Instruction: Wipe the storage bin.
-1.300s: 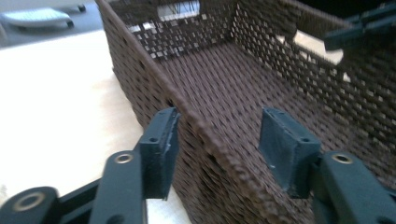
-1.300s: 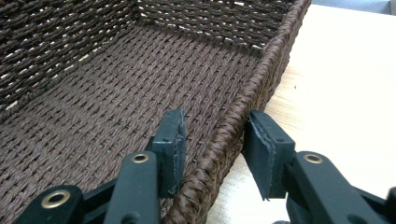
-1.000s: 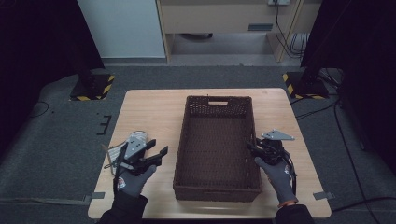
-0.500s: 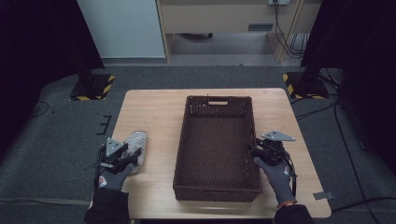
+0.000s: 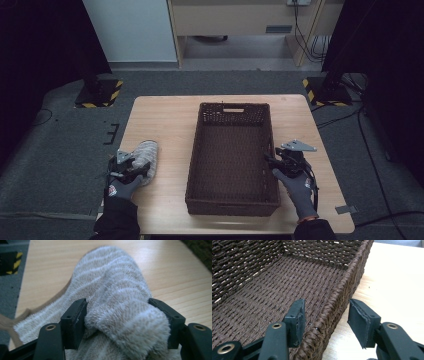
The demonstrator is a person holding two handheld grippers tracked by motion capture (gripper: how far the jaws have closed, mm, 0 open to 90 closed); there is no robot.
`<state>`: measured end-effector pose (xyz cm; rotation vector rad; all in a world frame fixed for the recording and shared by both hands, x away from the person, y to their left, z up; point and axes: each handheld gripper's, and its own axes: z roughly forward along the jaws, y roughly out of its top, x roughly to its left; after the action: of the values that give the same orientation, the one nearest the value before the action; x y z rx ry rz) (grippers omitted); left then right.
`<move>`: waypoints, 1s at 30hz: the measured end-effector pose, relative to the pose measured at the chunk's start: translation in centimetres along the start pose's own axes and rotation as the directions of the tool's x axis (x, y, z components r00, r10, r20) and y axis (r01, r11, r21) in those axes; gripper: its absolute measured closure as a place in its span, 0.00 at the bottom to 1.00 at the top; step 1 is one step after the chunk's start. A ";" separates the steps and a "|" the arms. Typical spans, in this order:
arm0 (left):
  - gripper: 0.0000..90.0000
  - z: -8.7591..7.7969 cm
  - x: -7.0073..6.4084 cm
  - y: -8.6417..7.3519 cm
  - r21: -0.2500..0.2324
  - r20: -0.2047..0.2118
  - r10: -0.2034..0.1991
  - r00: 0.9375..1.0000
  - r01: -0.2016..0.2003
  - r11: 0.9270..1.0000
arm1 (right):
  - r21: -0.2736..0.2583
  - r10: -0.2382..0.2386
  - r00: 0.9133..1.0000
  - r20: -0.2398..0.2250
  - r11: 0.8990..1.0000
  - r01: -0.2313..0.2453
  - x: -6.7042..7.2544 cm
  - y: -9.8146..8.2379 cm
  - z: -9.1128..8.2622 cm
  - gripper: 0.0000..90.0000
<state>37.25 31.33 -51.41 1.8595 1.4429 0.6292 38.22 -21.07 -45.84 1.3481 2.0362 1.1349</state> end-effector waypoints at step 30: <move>0.66 -3.7 -3.6 4.4 -0.249 0.124 0.022 0.992 0.009 0.969 | -0.017 0.008 1.000 -0.003 1.000 -0.008 0.2 1.1 -0.7 0.53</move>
<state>36.33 28.10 -45.55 1.6767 1.2167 0.6517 38.24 -20.99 -44.56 1.3489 2.0202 1.1553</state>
